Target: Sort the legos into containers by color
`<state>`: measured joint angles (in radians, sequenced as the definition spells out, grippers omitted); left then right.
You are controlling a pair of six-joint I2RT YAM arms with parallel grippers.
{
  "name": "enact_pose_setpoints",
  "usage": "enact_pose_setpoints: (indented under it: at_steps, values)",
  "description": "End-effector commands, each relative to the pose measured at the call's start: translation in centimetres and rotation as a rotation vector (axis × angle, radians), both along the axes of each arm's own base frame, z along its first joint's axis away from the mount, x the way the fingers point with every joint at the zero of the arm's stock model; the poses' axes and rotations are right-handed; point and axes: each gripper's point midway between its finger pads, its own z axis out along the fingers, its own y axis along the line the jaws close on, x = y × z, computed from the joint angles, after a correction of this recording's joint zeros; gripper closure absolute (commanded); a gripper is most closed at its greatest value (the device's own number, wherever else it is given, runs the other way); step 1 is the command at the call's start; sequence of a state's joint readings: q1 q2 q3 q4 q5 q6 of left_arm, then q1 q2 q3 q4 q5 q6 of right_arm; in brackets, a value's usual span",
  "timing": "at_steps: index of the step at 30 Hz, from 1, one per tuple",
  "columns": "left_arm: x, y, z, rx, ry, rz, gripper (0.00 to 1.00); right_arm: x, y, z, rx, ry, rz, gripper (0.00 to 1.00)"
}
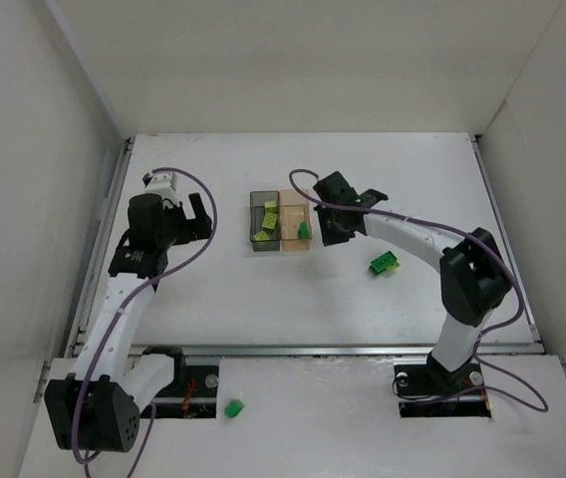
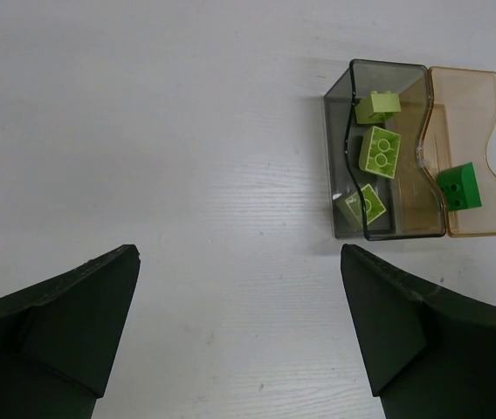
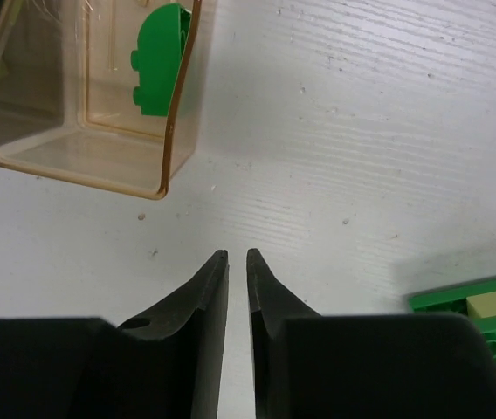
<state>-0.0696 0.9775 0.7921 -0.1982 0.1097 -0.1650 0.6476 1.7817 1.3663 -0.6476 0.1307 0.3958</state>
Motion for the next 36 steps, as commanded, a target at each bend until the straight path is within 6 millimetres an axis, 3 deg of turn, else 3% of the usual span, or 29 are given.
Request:
enact_pose_setpoints:
  at_steps: [1,6,8,14,20,29,36]
  values:
    - [0.6,-0.7,2.1,-0.016,-0.060,-0.045,0.01,0.0,-0.2,1.6,0.003,-0.021,0.060,0.79]
    - [0.4,-0.5,2.4,0.030,-0.086,-0.070,0.01,-0.9,0.7,3.0,0.094,-0.044,0.088,0.61]
    - [0.1,-1.1,2.0,0.037,-0.083,-0.128,0.01,-0.8,1.0,3.5,0.118,-0.054,0.084,0.59]
    - [-0.3,-1.5,2.2,0.063,-0.104,-0.182,0.01,-1.1,1.0,3.7,0.136,-0.056,0.080,0.59]
    - [-0.9,-1.7,2.1,0.059,-0.097,-0.191,0.01,-1.7,0.9,3.5,0.150,-0.054,0.078,0.45]
    - [-1.3,-1.7,1.7,0.062,-0.097,-0.203,0.01,-1.3,1.2,4.7,0.176,-0.074,0.064,0.39]
    - [-1.3,-1.7,1.6,0.062,-0.088,-0.203,0.01,-1.8,0.7,4.4,0.181,-0.077,0.044,0.35]
